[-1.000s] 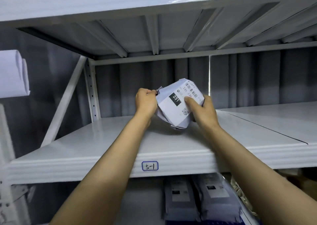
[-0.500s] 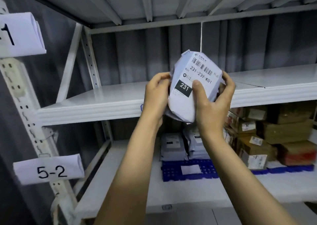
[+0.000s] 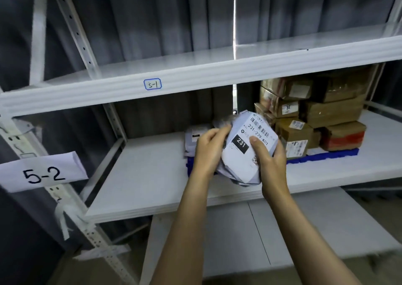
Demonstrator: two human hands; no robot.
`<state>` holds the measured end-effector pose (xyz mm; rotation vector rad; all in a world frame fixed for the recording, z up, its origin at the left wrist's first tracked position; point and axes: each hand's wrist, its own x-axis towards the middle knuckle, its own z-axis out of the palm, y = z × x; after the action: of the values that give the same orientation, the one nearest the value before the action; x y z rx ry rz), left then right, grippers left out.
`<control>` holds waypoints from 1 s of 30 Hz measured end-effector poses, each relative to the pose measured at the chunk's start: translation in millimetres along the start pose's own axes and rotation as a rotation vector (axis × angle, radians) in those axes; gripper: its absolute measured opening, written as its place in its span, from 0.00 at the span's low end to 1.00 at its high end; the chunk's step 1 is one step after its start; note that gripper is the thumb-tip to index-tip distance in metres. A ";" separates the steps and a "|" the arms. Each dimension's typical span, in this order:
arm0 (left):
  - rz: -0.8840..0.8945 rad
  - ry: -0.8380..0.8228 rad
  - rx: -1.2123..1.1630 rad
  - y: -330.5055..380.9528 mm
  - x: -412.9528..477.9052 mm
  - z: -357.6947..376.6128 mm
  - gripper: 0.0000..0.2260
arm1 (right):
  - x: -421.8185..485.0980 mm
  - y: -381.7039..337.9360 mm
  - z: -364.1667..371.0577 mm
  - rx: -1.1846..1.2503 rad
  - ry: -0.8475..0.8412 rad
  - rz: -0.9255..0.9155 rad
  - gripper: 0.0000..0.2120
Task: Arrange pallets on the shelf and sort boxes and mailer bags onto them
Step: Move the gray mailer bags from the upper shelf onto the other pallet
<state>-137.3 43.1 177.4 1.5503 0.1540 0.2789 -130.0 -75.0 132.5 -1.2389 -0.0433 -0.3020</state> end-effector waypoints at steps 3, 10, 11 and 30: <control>-0.174 -0.050 -0.001 -33.3 3.9 15.3 0.15 | 10.1 28.6 -21.9 -0.031 0.033 0.168 0.12; -0.369 -0.015 -0.035 -91.2 24.7 35.8 0.13 | 49.7 71.0 -49.6 -0.164 0.252 0.361 0.35; -0.365 0.003 -0.042 -97.3 27.8 38.6 0.10 | 54.4 70.9 -50.8 -0.181 0.262 0.387 0.30; -0.070 0.164 0.521 -169.2 99.5 55.8 0.18 | 136.1 115.8 -60.0 -0.249 0.369 0.539 0.23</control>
<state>-13.2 17.0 17.5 2.0323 0.4358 0.3274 21.6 -125.0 32.4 -1.3703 0.6527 -0.0605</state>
